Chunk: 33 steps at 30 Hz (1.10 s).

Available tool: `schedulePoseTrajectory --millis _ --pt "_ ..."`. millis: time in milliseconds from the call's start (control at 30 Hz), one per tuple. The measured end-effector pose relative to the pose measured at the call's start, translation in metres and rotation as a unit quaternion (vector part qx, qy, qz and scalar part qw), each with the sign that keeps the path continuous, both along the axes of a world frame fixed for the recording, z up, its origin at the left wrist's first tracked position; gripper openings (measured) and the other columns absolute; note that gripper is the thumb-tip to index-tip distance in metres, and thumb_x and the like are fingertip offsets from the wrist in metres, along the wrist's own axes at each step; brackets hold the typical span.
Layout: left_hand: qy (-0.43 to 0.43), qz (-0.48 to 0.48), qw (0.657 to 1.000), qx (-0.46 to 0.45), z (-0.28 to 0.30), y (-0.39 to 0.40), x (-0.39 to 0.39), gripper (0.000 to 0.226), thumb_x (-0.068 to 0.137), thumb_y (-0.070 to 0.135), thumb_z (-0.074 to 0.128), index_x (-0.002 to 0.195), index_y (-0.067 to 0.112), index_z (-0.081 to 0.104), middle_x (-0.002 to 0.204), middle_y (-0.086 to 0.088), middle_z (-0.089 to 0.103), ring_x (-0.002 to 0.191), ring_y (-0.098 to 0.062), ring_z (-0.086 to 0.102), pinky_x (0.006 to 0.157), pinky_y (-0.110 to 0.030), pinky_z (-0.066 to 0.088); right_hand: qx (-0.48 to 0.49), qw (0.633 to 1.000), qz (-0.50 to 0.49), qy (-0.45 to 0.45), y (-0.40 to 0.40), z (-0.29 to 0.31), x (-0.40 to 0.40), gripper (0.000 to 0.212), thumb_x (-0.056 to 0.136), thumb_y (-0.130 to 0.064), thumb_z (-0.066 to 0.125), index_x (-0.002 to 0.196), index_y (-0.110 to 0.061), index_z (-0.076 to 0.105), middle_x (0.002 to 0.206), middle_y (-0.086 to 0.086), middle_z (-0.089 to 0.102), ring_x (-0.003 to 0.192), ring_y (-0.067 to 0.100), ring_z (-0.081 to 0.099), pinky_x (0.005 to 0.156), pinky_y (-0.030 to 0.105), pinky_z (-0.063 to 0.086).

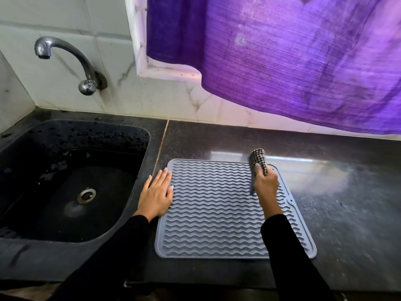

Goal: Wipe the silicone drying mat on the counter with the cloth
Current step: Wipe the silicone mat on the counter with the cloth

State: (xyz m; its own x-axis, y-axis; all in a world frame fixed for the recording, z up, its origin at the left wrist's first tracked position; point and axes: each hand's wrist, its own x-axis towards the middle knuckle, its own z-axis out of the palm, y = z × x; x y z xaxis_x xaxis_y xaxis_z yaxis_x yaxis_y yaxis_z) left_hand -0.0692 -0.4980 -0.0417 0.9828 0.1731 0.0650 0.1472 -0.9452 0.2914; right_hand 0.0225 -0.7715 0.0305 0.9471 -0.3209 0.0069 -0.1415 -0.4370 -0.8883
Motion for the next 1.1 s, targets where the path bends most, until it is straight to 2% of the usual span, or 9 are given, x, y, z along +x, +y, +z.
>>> schedulePoseTrajectory --millis 133,233,500,600,700,767,800,900,1100 --pt "-0.013 0.000 1.000 -0.001 -0.002 0.002 0.001 0.078 0.079 0.049 -0.003 0.148 0.019 0.016 0.156 0.005 0.011 0.143 -0.007 0.006 0.117 -0.033 -0.001 -0.239 0.968 0.053 0.061 0.005 -0.014 -0.001 0.036 0.091 -0.008 0.048 0.127 -0.003 0.047 0.118 0.023 0.059 0.109 0.035 0.055 0.090 0.037 0.043" --pt "-0.020 0.004 1.000 0.002 -0.004 0.002 0.002 0.079 0.078 0.049 -0.003 0.148 0.019 0.017 0.156 0.005 0.012 0.143 -0.007 0.007 0.116 -0.033 -0.002 -0.391 0.914 0.094 0.053 0.030 -0.044 -0.006 0.054 0.088 0.006 0.040 0.141 0.000 0.028 0.146 0.018 0.036 0.134 0.028 0.034 0.113 0.036 0.025" --pt "-0.013 0.008 1.000 0.003 -0.002 -0.001 0.001 0.079 0.078 0.048 -0.006 0.148 0.019 0.015 0.156 0.006 0.010 0.143 -0.005 0.004 0.116 -0.032 -0.003 -0.456 0.872 0.173 0.049 0.092 -0.042 -0.026 0.048 0.093 0.005 0.026 0.141 0.004 0.023 0.148 0.023 0.028 0.137 0.033 0.028 0.116 0.043 0.019" --pt "-0.010 0.006 1.000 0.005 -0.001 -0.001 0.000 0.081 0.076 0.048 -0.008 0.148 0.019 0.013 0.156 0.006 0.009 0.143 -0.006 0.003 0.116 -0.032 -0.004 -0.388 0.884 0.261 0.006 0.110 -0.036 -0.029 0.037 0.093 -0.003 0.034 0.129 -0.002 0.044 0.132 0.018 0.050 0.122 0.031 0.045 0.104 0.039 0.033" --pt "-0.008 -0.001 1.000 0.001 0.000 0.002 0.000 0.082 0.075 0.050 -0.009 0.148 0.019 0.013 0.156 0.006 0.010 0.143 -0.006 0.003 0.117 -0.032 -0.003 -0.096 0.929 0.348 0.078 0.093 -0.010 -0.017 0.017 0.088 -0.015 0.052 0.094 -0.011 0.068 0.089 0.015 0.066 0.082 0.025 0.058 0.076 0.036 0.042" --pt "-0.008 -0.004 1.000 -0.009 -0.001 0.005 0.001 0.082 0.075 0.051 -0.007 0.148 0.020 0.014 0.156 0.007 0.010 0.143 -0.005 0.003 0.116 -0.031 -0.002 0.070 0.958 0.264 0.089 0.065 0.001 -0.003 0.019 0.086 -0.012 0.054 0.069 -0.009 0.063 0.065 0.011 0.057 0.063 0.021 0.050 0.059 0.034 0.038" --pt "-0.009 -0.004 1.000 -0.018 -0.002 0.006 0.001 0.082 0.075 0.051 -0.005 0.148 0.020 0.015 0.156 0.007 0.010 0.143 -0.005 0.003 0.116 -0.031 -0.002 0.066 0.976 0.194 0.069 0.050 0.006 0.002 0.018 0.087 -0.008 0.053 0.072 -0.009 0.063 0.066 0.013 0.056 0.062 0.022 0.051 0.058 0.033 0.038" --pt "-0.016 0.001 0.999 -0.031 -0.003 0.005 0.002 0.080 0.076 0.049 -0.001 0.148 0.020 0.017 0.156 0.008 0.012 0.142 -0.003 0.004 0.116 -0.031 -0.002 -0.194 0.981 0.001 0.002 0.003 0.006 0.014 0.029 0.086 0.002 0.047 0.112 -0.003 0.058 0.103 0.023 0.063 0.096 0.035 0.059 0.083 0.039 0.046" --pt "-0.031 0.000 0.999 -0.018 -0.006 0.004 0.002 0.074 0.081 0.044 -0.001 0.148 0.019 0.018 0.155 0.007 0.012 0.142 -0.003 0.005 0.116 -0.032 -0.001 -0.369 0.925 0.012 0.091 -0.003 -0.043 0.013 0.052 0.089 0.004 0.036 0.140 0.005 0.027 0.148 0.023 0.030 0.137 0.031 0.030 0.116 0.039 0.020"
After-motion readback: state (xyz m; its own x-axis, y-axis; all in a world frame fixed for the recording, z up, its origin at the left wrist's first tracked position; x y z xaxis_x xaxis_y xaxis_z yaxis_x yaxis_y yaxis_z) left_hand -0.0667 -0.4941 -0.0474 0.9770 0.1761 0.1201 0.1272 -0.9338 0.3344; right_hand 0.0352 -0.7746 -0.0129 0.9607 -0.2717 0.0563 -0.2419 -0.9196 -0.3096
